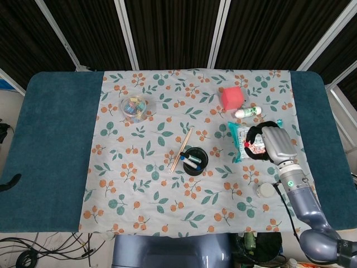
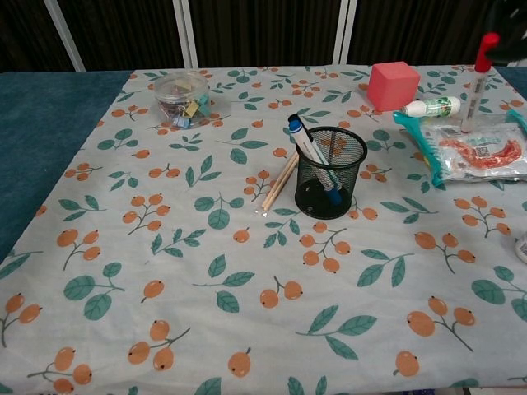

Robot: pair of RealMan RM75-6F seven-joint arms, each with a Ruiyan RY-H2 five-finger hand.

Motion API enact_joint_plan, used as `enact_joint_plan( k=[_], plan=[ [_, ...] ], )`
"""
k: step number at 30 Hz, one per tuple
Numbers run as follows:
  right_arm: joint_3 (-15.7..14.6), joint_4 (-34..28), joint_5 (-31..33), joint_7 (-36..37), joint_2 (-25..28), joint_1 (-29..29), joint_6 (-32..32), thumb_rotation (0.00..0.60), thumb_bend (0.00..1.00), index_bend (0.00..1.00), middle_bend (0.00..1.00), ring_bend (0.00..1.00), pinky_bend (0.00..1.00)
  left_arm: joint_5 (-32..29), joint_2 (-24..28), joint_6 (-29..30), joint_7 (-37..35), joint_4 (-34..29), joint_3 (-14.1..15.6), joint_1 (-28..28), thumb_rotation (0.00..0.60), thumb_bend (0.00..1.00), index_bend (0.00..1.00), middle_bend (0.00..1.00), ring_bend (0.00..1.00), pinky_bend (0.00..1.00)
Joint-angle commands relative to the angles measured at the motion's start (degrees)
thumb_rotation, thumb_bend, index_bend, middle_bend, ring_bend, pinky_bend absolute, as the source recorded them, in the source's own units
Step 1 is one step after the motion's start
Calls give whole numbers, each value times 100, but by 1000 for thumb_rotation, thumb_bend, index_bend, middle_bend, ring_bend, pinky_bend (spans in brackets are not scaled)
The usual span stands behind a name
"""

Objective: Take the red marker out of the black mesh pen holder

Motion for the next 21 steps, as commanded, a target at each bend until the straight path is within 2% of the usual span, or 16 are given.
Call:
enact_joint_plan(
  k=[1, 10, 15, 21],
  plan=[
    [-202, 20, 12, 8, 56, -23, -220, 600, 570, 626, 565, 287, 181, 14, 1, 10, 9, -12, 2, 2, 600, 181, 80, 0, 0, 0],
    [-631, 45, 185, -556, 175, 263, -664, 600, 570, 634, 570, 288, 181, -15, 0, -9, 8, 2, 1, 1, 600, 181, 80, 0, 0, 0],
    [-952, 47, 334, -1314, 175, 460, -589, 600, 571, 634, 569, 288, 181, -29, 1, -9, -13, 24, -5, 2, 600, 181, 80, 0, 0, 0],
    [-1151, 34, 578, -1848, 139, 628, -410, 600, 571, 635, 569, 287, 181, -30, 11, 1, -34, 31, -11, 7, 600, 181, 80, 0, 0, 0]
  ],
)
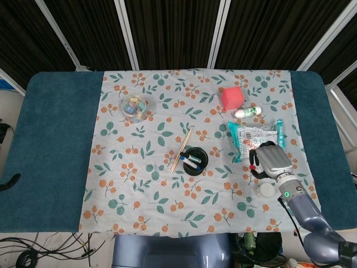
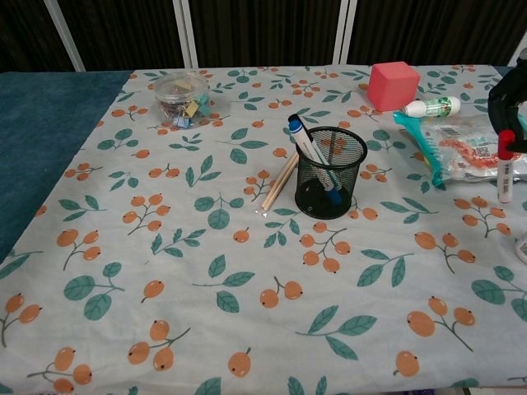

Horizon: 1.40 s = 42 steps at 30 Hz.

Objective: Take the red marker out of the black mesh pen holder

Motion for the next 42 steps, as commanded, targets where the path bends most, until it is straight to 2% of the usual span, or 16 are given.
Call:
enact_joint_plan(
  k=[1, 12, 16, 21, 24, 26, 29, 32, 36, 42],
  plan=[
    [-165, 17, 143, -366, -44, 131, 185, 600, 570, 635, 569, 288, 181, 4, 2, 1, -2, -2, 2, 2, 600, 181, 80, 0, 0, 0],
    [-411, 265, 251, -1042, -470, 237, 717, 600, 570, 635, 556, 287, 181, 16, 8, 17, 17, -29, 2, 7, 600, 181, 80, 0, 0, 0],
    [-442, 263, 343, -1126, -570, 281, 707, 600, 547, 616, 530, 286, 181, 5, 16, 29, 3, -32, -6, 13, 600, 181, 80, 0, 0, 0],
    [-366, 246, 260, -971, -656, 294, 714, 600, 403, 432, 416, 234, 181, 5, 17, 12, 2, -48, 3, 13, 600, 181, 80, 0, 0, 0],
    [-316, 210, 229, -819, -675, 315, 618, 600, 188, 250, 268, 172, 181, 14, 16, 16, 0, -48, 3, 13, 600, 181, 80, 0, 0, 0],
    [-342, 159, 267, -822, -606, 377, 440, 600, 37, 113, 121, 119, 181, 7, 17, 11, -2, -46, 1, 11, 600, 181, 80, 0, 0, 0],
    [-359, 140, 222, -902, -619, 438, 450, 600, 0, 8, 20, 93, 180, -2, 17, 5, -7, -32, -1, 9, 600, 182, 80, 0, 0, 0],
    [-290, 89, 144, -746, -661, 401, 554, 600, 0, 0, 5, 90, 181, -12, 14, -8, -18, -18, -1, 6, 600, 181, 80, 0, 0, 0],
    [-98, 24, -353, -208, -589, 190, 882, 600, 0, 0, 11, 90, 180, -11, 15, -7, -24, -2, -4, 5, 600, 181, 80, 0, 0, 0],
    [76, -179, -1666, 1034, -381, -623, 2111, 600, 0, 4, 47, 95, 180, -3, 19, -13, -9, 4, 2, 4, 600, 181, 80, 0, 0, 0]
  ],
)
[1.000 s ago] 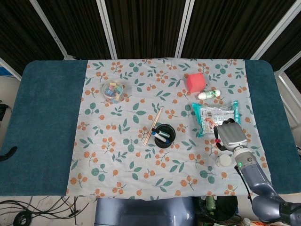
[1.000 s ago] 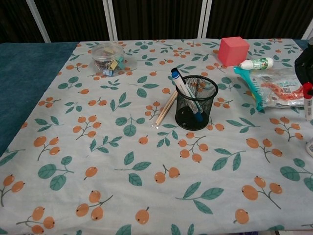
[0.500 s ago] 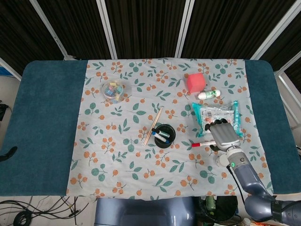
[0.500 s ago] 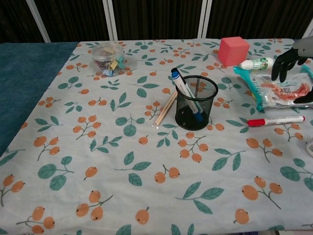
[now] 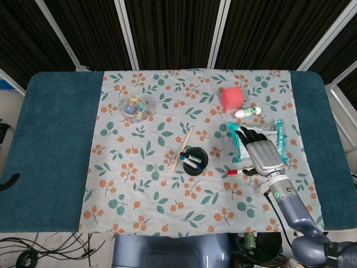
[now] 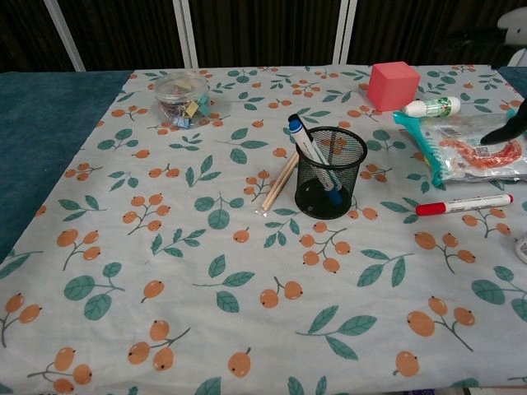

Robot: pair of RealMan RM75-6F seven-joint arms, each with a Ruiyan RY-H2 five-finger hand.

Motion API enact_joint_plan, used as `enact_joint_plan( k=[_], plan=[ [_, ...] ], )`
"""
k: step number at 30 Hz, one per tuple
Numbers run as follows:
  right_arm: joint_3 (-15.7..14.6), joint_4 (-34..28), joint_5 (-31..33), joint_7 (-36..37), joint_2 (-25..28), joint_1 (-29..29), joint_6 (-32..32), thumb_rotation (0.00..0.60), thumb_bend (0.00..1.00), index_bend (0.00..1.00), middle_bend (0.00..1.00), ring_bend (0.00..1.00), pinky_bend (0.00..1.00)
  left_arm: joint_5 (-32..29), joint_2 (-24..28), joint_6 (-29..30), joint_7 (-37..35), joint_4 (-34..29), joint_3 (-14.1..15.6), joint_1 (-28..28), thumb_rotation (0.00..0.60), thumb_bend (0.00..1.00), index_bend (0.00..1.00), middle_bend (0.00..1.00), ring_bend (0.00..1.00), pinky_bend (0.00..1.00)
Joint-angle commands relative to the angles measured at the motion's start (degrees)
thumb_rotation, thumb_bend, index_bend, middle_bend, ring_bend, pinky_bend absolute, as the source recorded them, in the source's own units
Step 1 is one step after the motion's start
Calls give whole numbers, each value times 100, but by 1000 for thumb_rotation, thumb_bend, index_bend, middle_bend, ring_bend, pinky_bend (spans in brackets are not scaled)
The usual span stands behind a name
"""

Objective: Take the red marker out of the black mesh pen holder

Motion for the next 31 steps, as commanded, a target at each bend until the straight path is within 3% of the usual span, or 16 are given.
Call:
enact_joint_plan(
  k=[1, 4, 7, 13, 21, 31],
  plan=[
    [123, -205, -1053, 1030, 191, -742, 1036, 600, 0, 8, 52, 97, 180, 8, 1, 4, 13, -6, 2, 0, 600, 181, 80, 0, 0, 0],
    [-81, -168, -1840, 1675, 325, -1417, 1905, 600, 0, 19, 59, 99, 181, 56, 4, 26, 50, -35, 14, 6, 600, 181, 80, 0, 0, 0],
    [-291, 90, -2367, 1896, 338, -1813, 2338, 600, 0, 28, 60, 99, 180, 97, 5, 33, 86, -58, 35, 14, 600, 181, 80, 0, 0, 0],
    [-572, 537, -2595, 1946, 422, -2183, 2377, 600, 0, 30, 64, 99, 181, 173, -12, 27, 146, -87, 71, 13, 600, 182, 80, 0, 0, 0],
    [-875, 1199, -3265, 2136, 73, -2960, 3203, 600, 0, 30, 64, 99, 181, 412, -58, 38, 322, -149, 169, 18, 600, 182, 80, 0, 0, 0],
    [-778, 1625, -3232, 2564, -112, -3209, 3076, 600, 0, 30, 64, 99, 180, 628, -120, 70, 461, -177, 235, 13, 600, 181, 80, 0, 0, 0]
  ],
)
